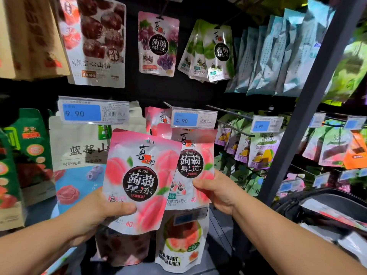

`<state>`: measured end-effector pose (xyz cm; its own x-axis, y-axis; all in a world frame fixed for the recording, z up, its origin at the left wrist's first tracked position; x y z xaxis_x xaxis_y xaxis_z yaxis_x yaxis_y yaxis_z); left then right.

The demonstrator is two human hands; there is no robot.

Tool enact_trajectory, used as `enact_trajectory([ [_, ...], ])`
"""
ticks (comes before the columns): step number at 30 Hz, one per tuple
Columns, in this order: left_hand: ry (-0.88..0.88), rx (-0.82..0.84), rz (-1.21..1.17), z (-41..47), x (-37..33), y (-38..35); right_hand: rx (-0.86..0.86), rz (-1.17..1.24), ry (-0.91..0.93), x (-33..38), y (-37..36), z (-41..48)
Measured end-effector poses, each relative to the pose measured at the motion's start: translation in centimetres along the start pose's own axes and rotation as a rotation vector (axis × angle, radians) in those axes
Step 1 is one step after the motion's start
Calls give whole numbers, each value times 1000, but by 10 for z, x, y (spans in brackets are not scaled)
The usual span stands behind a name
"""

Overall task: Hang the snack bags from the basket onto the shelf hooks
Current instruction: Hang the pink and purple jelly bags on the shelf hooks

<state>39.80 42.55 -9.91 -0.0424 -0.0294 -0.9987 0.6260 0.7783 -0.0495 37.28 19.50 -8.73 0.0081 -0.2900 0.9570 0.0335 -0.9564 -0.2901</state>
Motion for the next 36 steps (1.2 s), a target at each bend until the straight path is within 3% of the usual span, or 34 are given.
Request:
enact_trajectory([
  [11, 11, -11, -37, 7, 4, 0, -139, -90, -25, -9, 6, 14],
  [22, 4, 10, -31, 12, 5, -6, -26, -190, -89, -11, 22, -7],
  [36, -14, 19, -28, 5, -1, -9, 38, -70, -42, 2, 2, -15],
])
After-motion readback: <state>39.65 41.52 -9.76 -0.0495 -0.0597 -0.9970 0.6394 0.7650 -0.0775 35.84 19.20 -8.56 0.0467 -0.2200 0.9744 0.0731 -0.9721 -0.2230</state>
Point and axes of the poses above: each hand's wrist, its own z-axis towards the middle knuckle, its own y-axis out of the back of the hand, x = y × z, the point moved 9 cm from there along z, towards the middle knuckle, and after that the axes turned 4 degrees about z, right-handed, at the moved point
